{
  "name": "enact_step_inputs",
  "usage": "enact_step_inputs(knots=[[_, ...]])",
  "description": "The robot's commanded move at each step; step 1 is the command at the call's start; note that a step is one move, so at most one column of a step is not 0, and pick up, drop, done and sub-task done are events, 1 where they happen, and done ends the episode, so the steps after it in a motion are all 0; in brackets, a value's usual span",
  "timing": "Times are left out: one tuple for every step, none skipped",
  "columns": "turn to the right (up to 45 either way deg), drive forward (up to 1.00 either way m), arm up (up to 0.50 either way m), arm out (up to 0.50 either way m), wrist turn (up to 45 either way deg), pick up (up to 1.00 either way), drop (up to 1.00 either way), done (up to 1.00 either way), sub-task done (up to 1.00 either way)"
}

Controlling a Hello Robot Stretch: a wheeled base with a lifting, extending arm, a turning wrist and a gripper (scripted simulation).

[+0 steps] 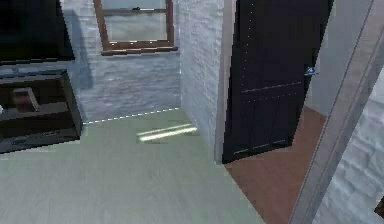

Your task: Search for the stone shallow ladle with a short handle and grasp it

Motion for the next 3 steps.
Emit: enact_step_inputs(knots=[[3.0, 0.00, 0.00, 0.00, 0.0, 0.00, 0.00, 0.00, 0.00], [0.0, 0.70, 0.00, 0.00, 0.0, 0.00, 0.00, 0.00, 0.00], [45.0, 0.00, 0.00, 0.00, 0.0, 0.00, 0.00, 0.00, 0.00]])
